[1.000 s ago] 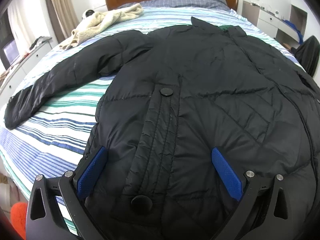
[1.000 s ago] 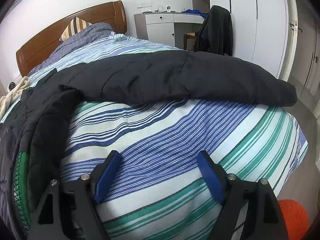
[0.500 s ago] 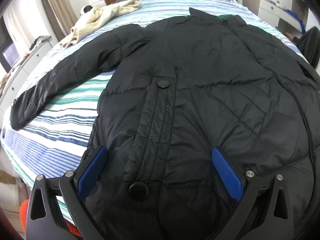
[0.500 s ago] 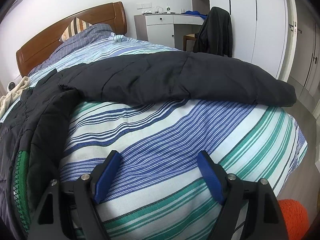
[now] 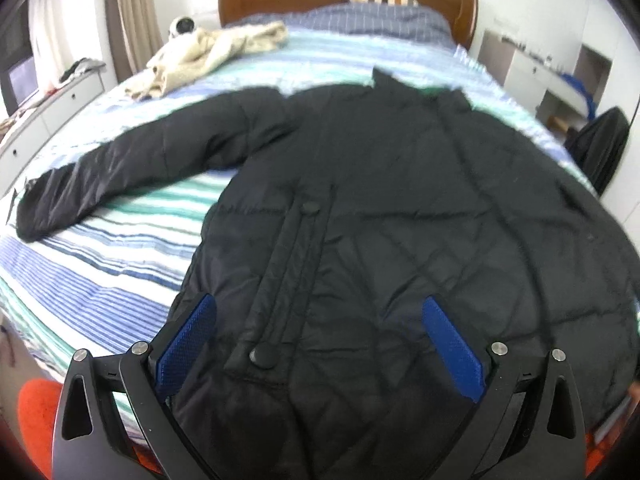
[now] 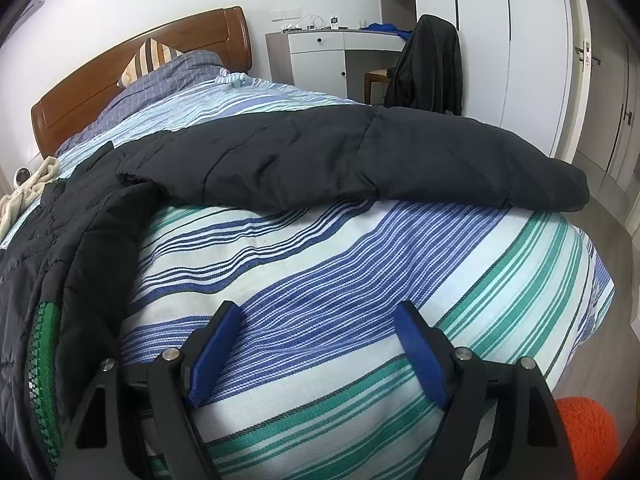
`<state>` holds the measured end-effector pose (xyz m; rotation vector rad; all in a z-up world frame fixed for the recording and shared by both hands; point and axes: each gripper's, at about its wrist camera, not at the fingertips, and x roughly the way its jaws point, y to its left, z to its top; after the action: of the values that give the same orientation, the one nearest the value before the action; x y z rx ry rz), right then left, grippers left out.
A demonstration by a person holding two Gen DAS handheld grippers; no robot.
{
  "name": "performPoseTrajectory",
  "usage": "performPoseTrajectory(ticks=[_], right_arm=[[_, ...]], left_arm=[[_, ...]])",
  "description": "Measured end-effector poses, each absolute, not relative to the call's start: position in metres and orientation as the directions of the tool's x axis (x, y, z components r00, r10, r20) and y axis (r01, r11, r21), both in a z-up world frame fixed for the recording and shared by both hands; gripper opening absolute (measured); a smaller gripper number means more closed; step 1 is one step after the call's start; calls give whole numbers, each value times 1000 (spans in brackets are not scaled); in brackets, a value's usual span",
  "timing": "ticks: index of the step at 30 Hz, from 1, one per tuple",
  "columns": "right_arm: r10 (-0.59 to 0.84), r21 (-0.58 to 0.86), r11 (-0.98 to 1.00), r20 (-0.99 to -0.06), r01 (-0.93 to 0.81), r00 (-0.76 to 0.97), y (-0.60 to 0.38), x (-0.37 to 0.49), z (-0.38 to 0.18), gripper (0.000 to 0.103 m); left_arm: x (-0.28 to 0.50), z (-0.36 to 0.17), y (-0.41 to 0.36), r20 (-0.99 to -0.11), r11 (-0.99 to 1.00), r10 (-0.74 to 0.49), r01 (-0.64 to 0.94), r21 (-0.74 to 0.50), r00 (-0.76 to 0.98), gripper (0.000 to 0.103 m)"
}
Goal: Fold large clothes
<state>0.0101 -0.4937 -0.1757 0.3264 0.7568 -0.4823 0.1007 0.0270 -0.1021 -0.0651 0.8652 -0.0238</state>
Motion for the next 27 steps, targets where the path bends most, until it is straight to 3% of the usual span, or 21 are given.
performPoseTrajectory(ticks=[4,10,13,17,20,24,25,26,27], right_arm=[[-280,136,845,-711,517,645,-495,4,-165,81],[-246,334,801,-572,497,782,-512,-39,-131,81],[-181,453,758,-545,469,819,-532,-46,-127,81],[-101,643,573,-559,507,823,-582,-47,-146,81],[-141,758,382,-518,529,844,-623,-59,-162,81],[-256,783,200,-538,589,803,-680,-60,-177,80],[-252,777,187,-554,601,794,-688,-56,-180,73],[-250,756,193,-578,625,777,-692,-52,-180,50],[-238,733,225,-597,641,766,-695,-46,-178,37]], left_arm=[[95,-92,12,-734,997,-71,31,-68,676,103],[96,-91,-2,-725,998,-46,70,2,687,103],[102,-96,-3,-739,998,-37,58,3,673,103],[105,-96,-2,-747,998,-32,56,7,664,103],[103,-100,-2,-744,999,-14,44,21,668,103],[103,-111,-3,-772,999,-24,43,4,635,103],[102,-113,-5,-776,999,-23,45,8,630,103],[101,-113,-6,-779,999,-16,49,18,627,103],[100,-112,-7,-776,998,-11,50,26,631,103]])
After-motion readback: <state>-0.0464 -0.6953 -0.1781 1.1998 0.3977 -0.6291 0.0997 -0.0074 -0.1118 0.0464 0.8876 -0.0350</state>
